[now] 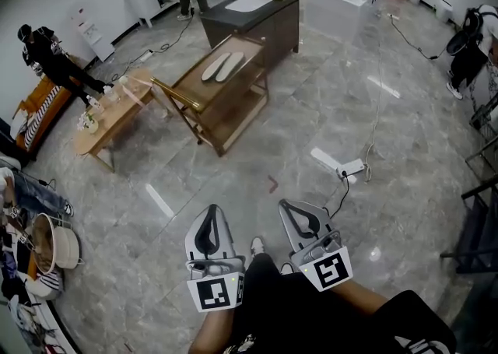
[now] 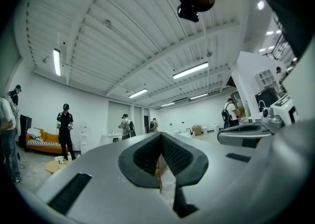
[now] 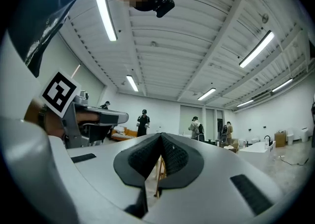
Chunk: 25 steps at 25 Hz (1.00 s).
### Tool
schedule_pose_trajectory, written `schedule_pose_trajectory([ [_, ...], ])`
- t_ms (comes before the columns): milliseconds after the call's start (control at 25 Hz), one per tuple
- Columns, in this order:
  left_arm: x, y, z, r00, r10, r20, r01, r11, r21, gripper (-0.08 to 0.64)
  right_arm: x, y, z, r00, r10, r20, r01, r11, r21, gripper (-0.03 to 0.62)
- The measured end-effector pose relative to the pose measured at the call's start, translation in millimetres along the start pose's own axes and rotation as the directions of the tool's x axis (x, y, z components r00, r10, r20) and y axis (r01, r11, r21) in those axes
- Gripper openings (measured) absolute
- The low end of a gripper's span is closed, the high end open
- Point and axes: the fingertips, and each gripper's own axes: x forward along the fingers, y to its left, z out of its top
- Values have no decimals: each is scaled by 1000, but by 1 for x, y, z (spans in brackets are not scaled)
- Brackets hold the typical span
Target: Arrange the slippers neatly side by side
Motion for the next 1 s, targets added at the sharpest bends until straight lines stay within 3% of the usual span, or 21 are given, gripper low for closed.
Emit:
schedule_pose_trajectory([
  [520, 60, 44, -13, 999, -21, 26, 23, 999, -48, 2, 66, -27, -8, 999, 10, -35, -12, 998, -57, -3],
  [1000, 102, 87, -21, 999, -34, 23, 35, 996, -81, 2, 123, -44, -10, 998, -30, -57, 29, 999, -22, -3],
])
